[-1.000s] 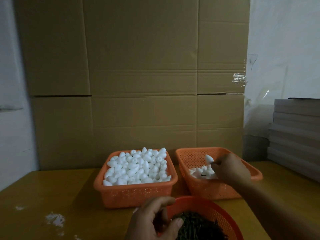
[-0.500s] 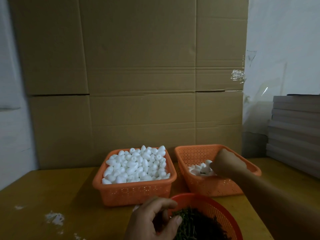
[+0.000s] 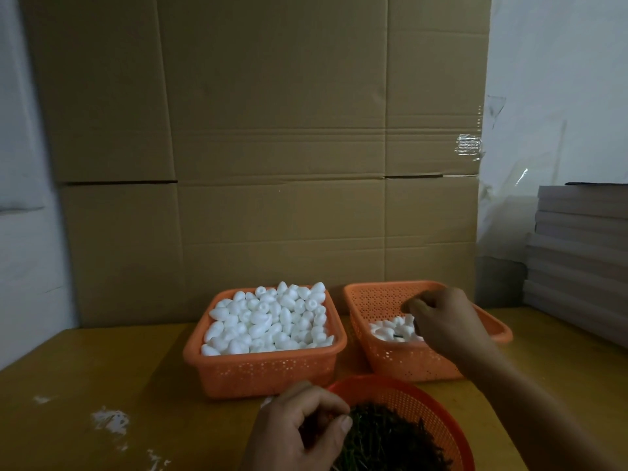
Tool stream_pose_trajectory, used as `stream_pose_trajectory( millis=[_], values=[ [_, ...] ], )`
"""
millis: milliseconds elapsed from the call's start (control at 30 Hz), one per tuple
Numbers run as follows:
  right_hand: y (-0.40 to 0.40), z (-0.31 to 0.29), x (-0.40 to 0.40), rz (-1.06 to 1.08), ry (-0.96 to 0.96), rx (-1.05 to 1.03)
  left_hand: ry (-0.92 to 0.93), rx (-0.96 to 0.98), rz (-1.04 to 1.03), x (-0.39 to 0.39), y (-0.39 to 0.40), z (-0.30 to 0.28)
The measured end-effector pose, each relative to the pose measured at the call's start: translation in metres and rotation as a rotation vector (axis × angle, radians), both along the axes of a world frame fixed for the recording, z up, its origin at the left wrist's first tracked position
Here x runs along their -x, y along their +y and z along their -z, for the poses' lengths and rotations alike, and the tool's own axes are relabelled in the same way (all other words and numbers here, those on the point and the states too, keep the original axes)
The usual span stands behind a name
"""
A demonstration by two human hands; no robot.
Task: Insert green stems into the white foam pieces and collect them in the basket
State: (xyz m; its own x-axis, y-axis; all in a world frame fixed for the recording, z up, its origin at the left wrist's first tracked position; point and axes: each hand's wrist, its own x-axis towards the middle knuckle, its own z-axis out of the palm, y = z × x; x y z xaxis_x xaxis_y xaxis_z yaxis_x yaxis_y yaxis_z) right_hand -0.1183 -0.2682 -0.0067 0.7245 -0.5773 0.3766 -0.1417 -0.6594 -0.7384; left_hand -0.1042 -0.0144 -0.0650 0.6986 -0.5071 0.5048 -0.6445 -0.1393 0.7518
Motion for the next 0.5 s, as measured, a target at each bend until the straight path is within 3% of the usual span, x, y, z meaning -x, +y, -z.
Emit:
stream_pose_trajectory(
  millis=[267, 500],
  values=[
    [0.063, 0.021, 0.049, -0.281, -0.059, -0.015, -0.012, -0.045, -0.062, -0.006, 0.004, 0.006],
    [0.076, 0.045, 0.055, -0.385, 0.08, 0.235, 0.039, -0.096, -0.205, -0.016, 0.003, -0.004]
  ],
)
